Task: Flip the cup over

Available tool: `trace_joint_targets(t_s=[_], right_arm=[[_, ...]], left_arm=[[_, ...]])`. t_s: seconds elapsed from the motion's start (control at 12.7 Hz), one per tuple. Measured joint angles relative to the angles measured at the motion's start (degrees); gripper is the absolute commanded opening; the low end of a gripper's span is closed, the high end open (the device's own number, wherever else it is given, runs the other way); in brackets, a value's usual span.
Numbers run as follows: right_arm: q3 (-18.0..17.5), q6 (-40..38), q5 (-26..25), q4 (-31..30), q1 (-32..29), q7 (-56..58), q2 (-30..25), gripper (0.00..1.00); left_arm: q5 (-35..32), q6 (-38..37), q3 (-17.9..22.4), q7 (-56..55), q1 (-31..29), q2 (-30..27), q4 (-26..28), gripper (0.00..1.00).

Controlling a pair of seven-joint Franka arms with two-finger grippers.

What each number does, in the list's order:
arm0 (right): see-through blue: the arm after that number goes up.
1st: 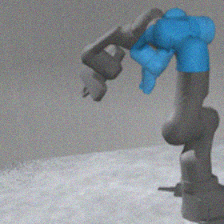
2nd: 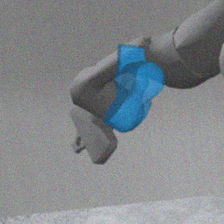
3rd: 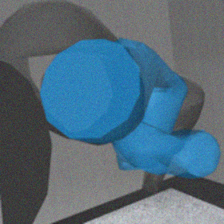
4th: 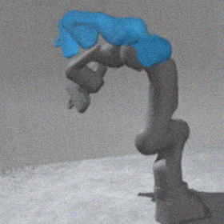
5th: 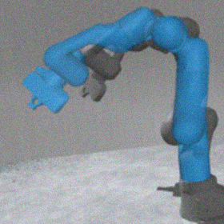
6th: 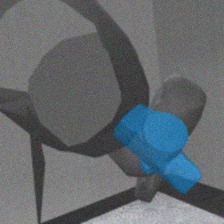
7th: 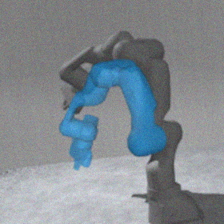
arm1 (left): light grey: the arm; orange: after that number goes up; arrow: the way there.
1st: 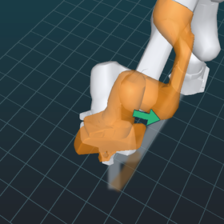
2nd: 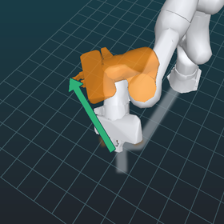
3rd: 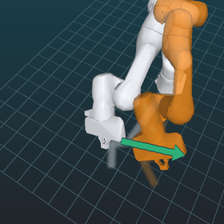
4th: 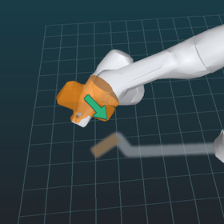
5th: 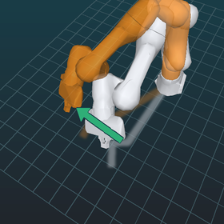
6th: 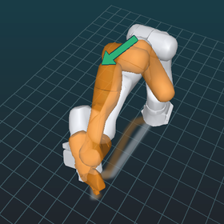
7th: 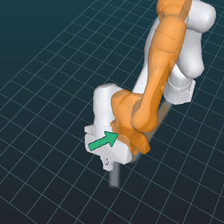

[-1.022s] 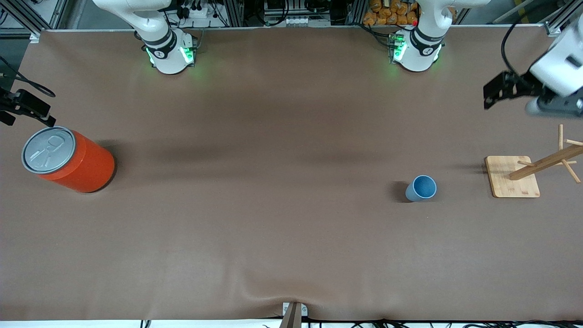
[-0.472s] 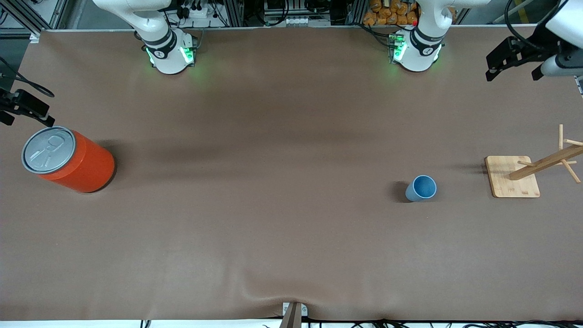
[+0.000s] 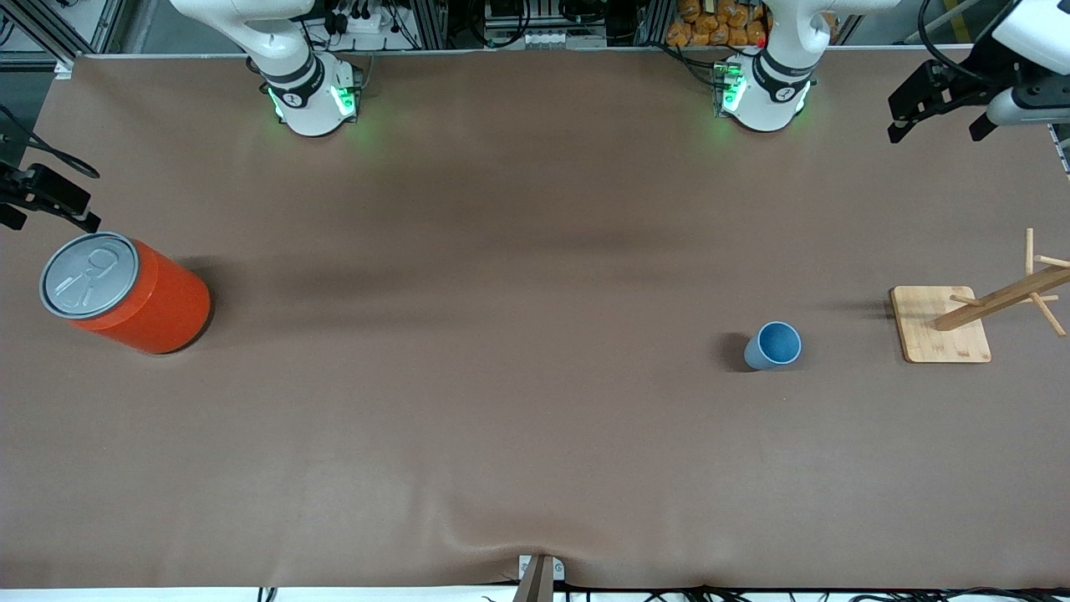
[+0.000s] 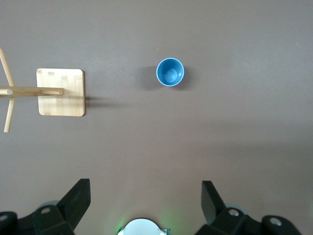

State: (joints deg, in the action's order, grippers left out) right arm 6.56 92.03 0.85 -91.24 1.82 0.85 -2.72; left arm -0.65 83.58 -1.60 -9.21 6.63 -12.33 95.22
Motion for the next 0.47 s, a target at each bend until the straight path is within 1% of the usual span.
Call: trace_joint_targets(t_s=[0.24, 0.47], right_arm=[[-0.91, -0.45, 0.00, -0.01, 0.01, 0.00, 0.02, 1.00], [-3.32, -0.42, 0.00, -0.01, 0.01, -0.69, 0.03, 1.00]], left_arm=[[0.00, 1.12, 0.08, 0.06, -0.79, 1.49, 0.20, 1.00], [0.00, 2.03, 0.09, 0.07, -0.80, 4.63, -2.41, 1.00]])
